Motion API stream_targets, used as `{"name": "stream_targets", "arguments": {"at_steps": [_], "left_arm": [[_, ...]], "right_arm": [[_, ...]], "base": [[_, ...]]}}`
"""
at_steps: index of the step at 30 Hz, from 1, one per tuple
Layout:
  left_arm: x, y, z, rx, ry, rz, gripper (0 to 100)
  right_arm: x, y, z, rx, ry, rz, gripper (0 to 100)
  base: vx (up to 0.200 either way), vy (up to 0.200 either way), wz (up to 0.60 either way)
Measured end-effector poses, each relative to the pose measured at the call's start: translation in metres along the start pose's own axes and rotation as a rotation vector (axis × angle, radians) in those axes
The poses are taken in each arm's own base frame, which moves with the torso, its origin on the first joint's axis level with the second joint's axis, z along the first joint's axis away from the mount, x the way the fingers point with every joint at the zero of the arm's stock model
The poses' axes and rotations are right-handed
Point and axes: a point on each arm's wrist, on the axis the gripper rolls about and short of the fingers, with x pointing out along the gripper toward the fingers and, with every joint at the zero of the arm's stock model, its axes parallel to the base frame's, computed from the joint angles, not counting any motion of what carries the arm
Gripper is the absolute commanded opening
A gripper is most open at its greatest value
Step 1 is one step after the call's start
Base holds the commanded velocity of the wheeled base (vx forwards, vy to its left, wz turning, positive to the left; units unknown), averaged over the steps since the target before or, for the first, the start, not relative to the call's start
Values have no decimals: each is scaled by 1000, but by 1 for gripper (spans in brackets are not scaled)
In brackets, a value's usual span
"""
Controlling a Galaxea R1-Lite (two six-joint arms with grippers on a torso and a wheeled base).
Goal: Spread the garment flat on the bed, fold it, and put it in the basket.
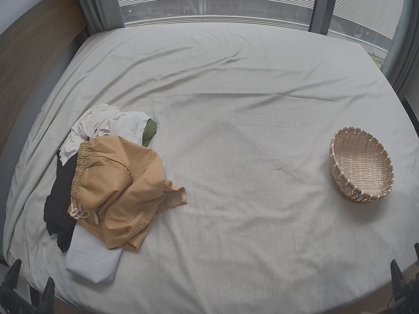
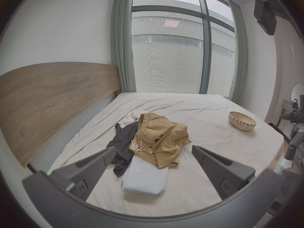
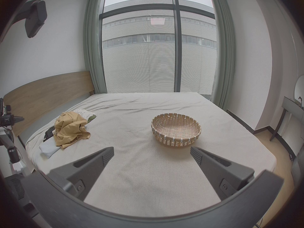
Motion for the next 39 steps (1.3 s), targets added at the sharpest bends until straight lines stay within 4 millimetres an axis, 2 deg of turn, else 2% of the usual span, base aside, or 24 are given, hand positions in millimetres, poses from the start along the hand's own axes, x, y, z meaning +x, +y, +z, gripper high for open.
{"name": "stream_targets", "arguments": {"at_steps": [26,33,34,39], "left_arm": [[0,0,3,11,-22,-5,100],[-2,1,45,-30,-101,-46,100],[3,1,56,-81,-78,-86,100],[20,1,77,-230,8,-183,100]], "right_arm": [[0,0,0,0,0,1,100],[0,0,0,0,0,0,100],[0,0,0,1,0,0,100],[0,0,0,2,0,1,100]], "base": [[0,0,0],[0,0,0],[0,0,0],[0,0,0]]}}
